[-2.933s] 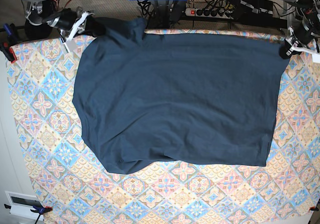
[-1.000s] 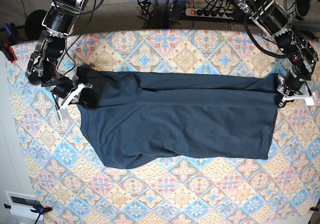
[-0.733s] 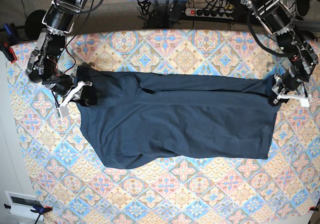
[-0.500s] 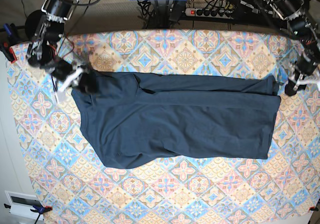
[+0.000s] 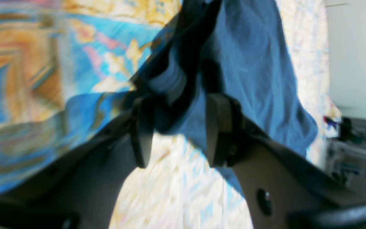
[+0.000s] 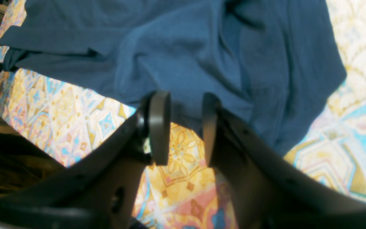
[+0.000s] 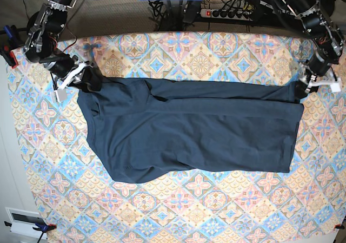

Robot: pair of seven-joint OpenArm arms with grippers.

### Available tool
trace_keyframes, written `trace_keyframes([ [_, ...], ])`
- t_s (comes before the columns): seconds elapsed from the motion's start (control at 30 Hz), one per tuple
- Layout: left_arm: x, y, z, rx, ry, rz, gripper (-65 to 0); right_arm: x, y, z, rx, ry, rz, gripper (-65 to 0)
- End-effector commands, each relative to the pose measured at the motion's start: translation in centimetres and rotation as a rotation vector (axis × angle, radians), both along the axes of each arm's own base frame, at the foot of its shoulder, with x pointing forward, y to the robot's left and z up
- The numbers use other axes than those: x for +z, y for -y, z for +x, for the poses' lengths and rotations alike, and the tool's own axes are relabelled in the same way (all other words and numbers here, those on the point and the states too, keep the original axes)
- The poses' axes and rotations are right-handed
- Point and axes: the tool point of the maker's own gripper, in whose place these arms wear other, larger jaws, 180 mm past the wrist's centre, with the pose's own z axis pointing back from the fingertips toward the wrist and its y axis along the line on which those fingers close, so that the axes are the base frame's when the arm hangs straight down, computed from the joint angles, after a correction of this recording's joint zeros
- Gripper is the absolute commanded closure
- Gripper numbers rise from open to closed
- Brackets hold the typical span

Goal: Layout the t-shirt on the table in an organized manner, then fold the t-shirt properly
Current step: 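Fold the held shirt edge with both grippers toward the hem, then hold the folded edge with both grippers and adjust the grips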

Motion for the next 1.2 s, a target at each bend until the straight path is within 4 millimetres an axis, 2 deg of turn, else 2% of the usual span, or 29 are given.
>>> trace_keyframes([
  [0.0,1.0,0.1,0.9,-0.011,0.034,0.014,-25.8,1.1,0.2,0.5,0.001,0.044,0.005,-16.6],
  [0.1,0.2,1.9,1.4,-0.036,0.023,-0.007,-25.8,1.1,0.2,0.5,0.001,0.044,0.005,-16.6],
  [0.2,-0.2,2.7,1.4,-0.052,0.016,-0.019,-25.8,1.1,0.2,0.5,0.001,0.044,0.005,-16.6],
  [0.3,-0.8,3.5,0.5,-0.072,-0.011,-0.048,-25.6,1.1,0.2,0.5,0.001,0.044,0.005,-16.6],
  [0.5,-0.5,2.4,-1.9,-0.028,-0.002,-0.125,-25.6,1.1,0.2,0.5,0.0,0.044,0.004,-16.6],
  [0.57,-1.0,2.5,-3.0,-0.029,-0.022,-0.128,-25.6,1.1,0.2,0.5,0.0,0.044,0.004,-16.6],
  [0.67,-1.4,2.5,-3.2,-0.022,-0.029,-0.128,-25.7,1.1,0.2,0.5,0.0,0.044,0.004,-16.6],
  [0.73,-1.5,2.5,-3.0,-0.016,-0.028,-0.125,-25.8,1.2,0.2,0.6,0.001,0.045,0.005,-16.6],
  [0.8,-1.4,2.8,-1.9,-0.003,-0.003,-0.117,-25.8,1.2,0.1,0.6,0.003,0.045,0.005,-16.6],
  [1.0,-3.4,2.7,-0.2,0.032,-0.033,-0.146,-25.6,1.1,0.0,0.6,0.005,0.044,0.007,-16.6],
  [1.17,-2.6,-0.2,0.2,0.086,-0.008,-0.07,-25.6,1.1,0.0,0.5,0.006,0.041,0.007,-16.6],
])
